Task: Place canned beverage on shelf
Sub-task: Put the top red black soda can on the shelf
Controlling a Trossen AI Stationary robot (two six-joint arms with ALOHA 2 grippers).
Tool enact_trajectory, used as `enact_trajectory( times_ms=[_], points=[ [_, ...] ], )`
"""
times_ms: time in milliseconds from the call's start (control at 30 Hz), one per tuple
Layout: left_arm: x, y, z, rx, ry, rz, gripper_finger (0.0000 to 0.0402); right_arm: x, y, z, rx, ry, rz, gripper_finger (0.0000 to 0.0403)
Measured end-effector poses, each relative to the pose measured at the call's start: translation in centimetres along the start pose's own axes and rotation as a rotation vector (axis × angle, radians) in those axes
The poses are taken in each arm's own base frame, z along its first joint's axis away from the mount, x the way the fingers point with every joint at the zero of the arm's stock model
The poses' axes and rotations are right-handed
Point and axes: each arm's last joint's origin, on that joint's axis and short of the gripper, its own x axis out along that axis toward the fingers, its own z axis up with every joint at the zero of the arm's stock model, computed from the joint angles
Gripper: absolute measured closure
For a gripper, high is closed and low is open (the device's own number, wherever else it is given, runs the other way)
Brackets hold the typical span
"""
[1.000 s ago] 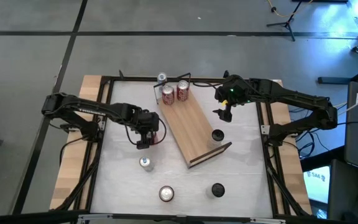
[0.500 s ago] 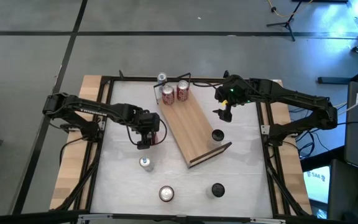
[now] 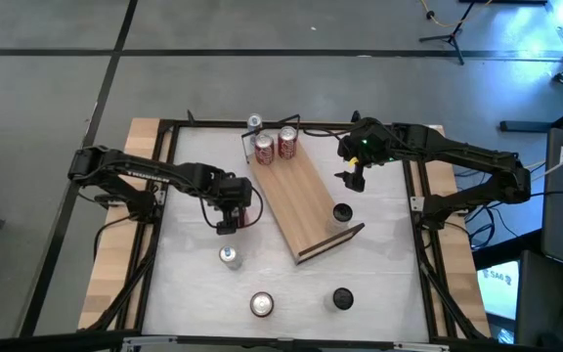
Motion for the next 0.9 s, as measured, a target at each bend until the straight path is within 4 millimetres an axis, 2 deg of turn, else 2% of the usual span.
enact_trajectory(
  times_ms=[167, 400, 533, 733, 900],
  points=[
    [0.4, 0.0, 0.0, 0.0, 0.019, 0.002, 0.0023, 0.0, 0.0, 0.0, 0.0, 0.0, 0.0, 0.0013],
    [0.6, -0.1, 0.1, -0.001, 0.021, -0.015, 0.0094, 0.0, 0.0, 0.0, -0.001, -0.002, 0.0, 0.0013],
    [0.4, -0.1, 0.2, -0.001, 0.027, -0.032, 0.0124, -1.0, 0.0, -0.2, -0.008, -0.031, -0.005, 0.0013],
    [-1.6, -0.1, 1.5, -0.004, 0.0, -0.035, 0.0124, -3.6, 0.0, -0.7, -0.031, -0.134, -0.023, 0.0013],
    [-4.2, 0.3, 2.9, -0.021, -0.04, -0.035, 0.0124, -3.4, 0.3, -2.5, -0.06, -0.295, -0.044, 0.0013]
  ],
)
